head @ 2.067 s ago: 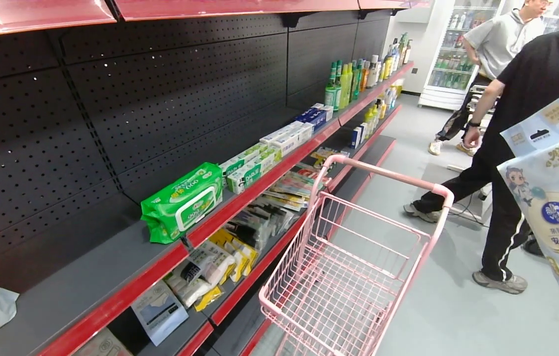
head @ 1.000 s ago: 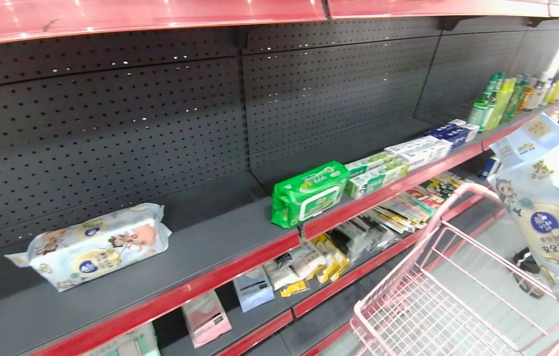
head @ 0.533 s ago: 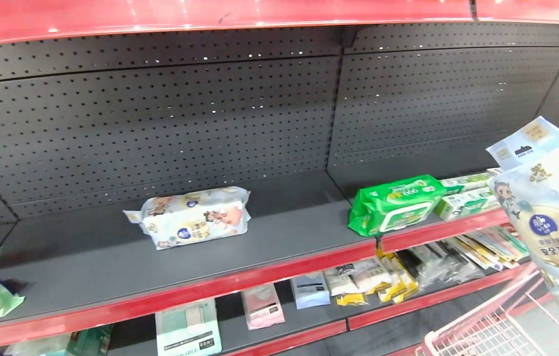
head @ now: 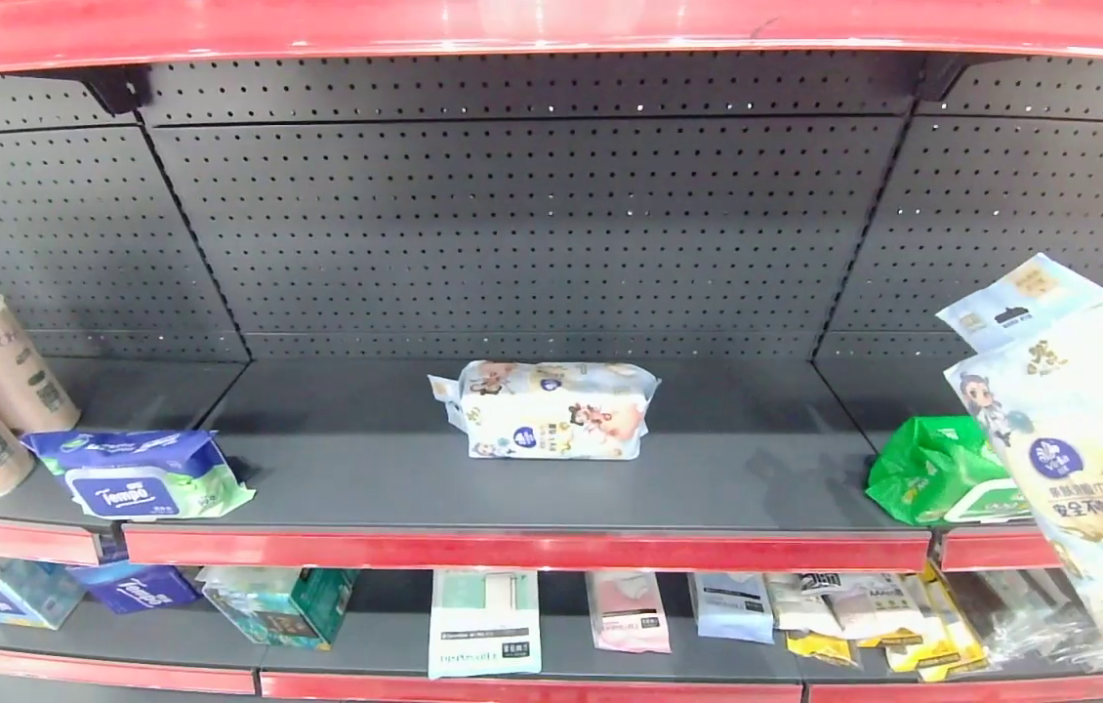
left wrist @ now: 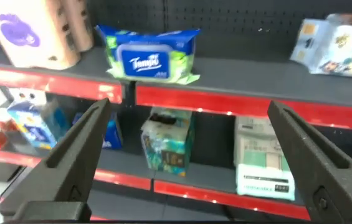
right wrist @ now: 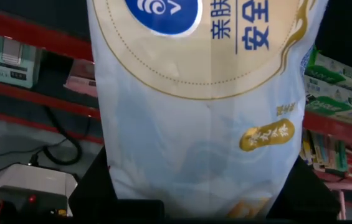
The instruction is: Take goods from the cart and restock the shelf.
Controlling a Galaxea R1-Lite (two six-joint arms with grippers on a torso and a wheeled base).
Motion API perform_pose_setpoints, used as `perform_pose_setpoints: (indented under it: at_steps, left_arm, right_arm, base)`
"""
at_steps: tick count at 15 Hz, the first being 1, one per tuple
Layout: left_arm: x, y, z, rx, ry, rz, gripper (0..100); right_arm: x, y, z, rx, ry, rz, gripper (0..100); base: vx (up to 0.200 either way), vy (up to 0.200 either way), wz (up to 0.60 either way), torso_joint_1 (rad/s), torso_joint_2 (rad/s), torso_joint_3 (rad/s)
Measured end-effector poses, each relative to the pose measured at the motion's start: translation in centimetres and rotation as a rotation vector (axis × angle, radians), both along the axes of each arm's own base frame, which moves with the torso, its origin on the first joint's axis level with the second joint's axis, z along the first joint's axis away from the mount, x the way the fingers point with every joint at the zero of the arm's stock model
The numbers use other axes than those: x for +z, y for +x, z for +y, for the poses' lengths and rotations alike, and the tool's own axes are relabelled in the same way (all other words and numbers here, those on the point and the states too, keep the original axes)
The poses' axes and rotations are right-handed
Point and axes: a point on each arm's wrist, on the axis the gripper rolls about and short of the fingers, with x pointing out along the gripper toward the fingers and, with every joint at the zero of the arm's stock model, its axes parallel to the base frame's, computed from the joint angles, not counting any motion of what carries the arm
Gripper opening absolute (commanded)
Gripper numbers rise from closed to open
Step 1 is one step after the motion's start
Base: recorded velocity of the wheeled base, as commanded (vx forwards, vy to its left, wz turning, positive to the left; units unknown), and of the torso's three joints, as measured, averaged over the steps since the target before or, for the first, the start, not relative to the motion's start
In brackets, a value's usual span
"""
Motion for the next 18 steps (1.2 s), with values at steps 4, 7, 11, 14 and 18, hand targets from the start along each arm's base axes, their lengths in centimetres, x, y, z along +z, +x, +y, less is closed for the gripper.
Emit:
perform_pose_setpoints:
  at_steps: [4, 7, 11, 14, 18]
  left_arm:
    - [0.0, 0.0, 0.0, -0.006, 0.009, 0.001, 100]
    - [0.2, 0.0, 0.0, -0.036, 0.029, 0.000, 100]
    - [5.1, 0.5, 0.1, -0.055, -0.024, -0.014, 100]
    - [9.5, 4.9, 0.8, -0.063, 0.009, 0.129, 100]
    - [12.4, 13.9, 2.0, -0.257, 0.134, 0.324, 100]
  right_arm:
    - [-0.7, -1.7, 0.1, -0.015, 0.027, -0.050, 0]
    - [-2.1, -4.4, 0.3, 0.010, 0.078, -0.138, 0]
    - [-6.2, -8.6, 0.4, 0.083, 0.099, -0.295, 0]
    - [-8.4, -9.9, 0.5, 0.106, 0.135, -0.374, 0]
    - [-9.4, -10.2, 0.4, 0.094, 0.116, -0.404, 0]
  base:
    - [0.000, 0.000, 0.00, 0.000, 0.00, 0.000]
    - [0.000, 0.000, 0.00, 0.000, 0.00, 0.000]
    - [0.000, 0.000, 0.00, 0.000, 0.00, 0.000]
    - [0.000, 0.000, 0.00, 0.000, 0.00, 0.000]
    - [0.000, 0.000, 0.00, 0.000, 0.00, 0.000]
